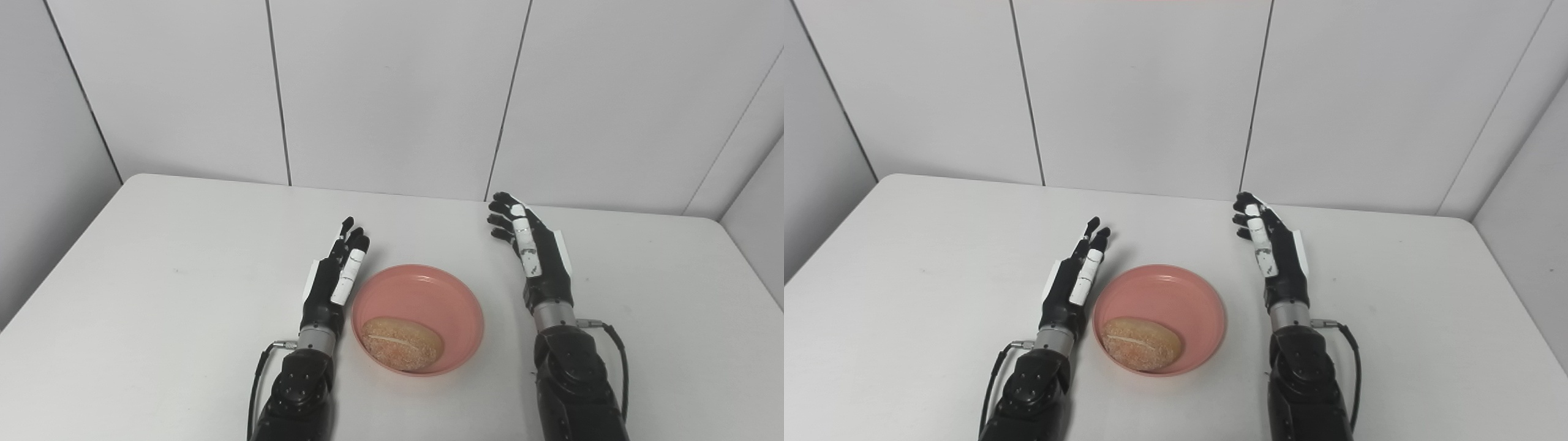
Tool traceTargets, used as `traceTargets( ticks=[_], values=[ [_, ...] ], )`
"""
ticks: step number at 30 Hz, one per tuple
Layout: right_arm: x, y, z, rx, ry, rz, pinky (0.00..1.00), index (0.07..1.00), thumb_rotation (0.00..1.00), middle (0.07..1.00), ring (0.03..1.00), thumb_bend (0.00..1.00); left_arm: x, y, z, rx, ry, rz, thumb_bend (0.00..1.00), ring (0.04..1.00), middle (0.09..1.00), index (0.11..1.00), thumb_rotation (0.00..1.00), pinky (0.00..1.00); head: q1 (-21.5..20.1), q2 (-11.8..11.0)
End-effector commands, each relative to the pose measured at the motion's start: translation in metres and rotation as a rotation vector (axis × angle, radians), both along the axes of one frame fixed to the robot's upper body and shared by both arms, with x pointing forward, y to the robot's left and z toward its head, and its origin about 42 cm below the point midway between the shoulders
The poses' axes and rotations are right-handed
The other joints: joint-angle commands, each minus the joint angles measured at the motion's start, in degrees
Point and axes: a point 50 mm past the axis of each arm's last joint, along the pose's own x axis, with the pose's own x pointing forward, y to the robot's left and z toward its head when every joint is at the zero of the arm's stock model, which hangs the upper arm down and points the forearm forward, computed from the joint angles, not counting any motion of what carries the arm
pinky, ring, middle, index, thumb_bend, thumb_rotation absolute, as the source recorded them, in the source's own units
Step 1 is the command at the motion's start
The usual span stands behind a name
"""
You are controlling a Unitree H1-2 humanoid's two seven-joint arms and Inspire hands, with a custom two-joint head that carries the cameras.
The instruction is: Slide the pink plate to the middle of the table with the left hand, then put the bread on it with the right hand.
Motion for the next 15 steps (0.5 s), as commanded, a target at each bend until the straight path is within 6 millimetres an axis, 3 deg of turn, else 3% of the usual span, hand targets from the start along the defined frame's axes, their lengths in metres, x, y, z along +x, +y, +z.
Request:
traceTargets(
  ticks=[1, 6, 11, 15],
  values=[
    [-0.001, 0.006, 0.006, 0.074, -0.057, -0.034, 0.83, 0.849, 1.0, 0.835, 0.821, 0.88, 0.005, -0.005, 0.008, -0.003, -0.035, 0.005, 0.79, 0.998, 0.971, 0.997, 0.92, 1.0, 0.0, 0.0],
    [-0.02, 0.015, -0.024, 0.13, -0.01, -0.057, 0.86, 0.847, 1.0, 0.845, 0.829, 0.88, 0.002, -0.006, 0.0, -0.017, -0.016, 0.007, 0.78, 0.998, 0.976, 1.0, 0.91, 1.0, -0.8, -0.1],
    [-0.032, 0.019, -0.039, 0.159, -0.01, -0.089, 0.91, 0.878, 1.0, 0.875, 0.873, 0.85, -0.003, -0.007, -0.006, -0.036, 0.005, 0.012, 0.72, 0.998, 0.982, 1.0, 0.9, 1.0, -1.2, -0.1],
    [-0.038, 0.024, -0.05, 0.203, 0.004, -0.127, 0.92, 0.893, 1.0, 0.918, 0.917, 0.82, -0.006, -0.009, -0.008, -0.043, 0.012, 0.018, 0.74, 0.994, 0.979, 1.0, 0.88, 1.0, -1.0, 0.2]
  ],
)
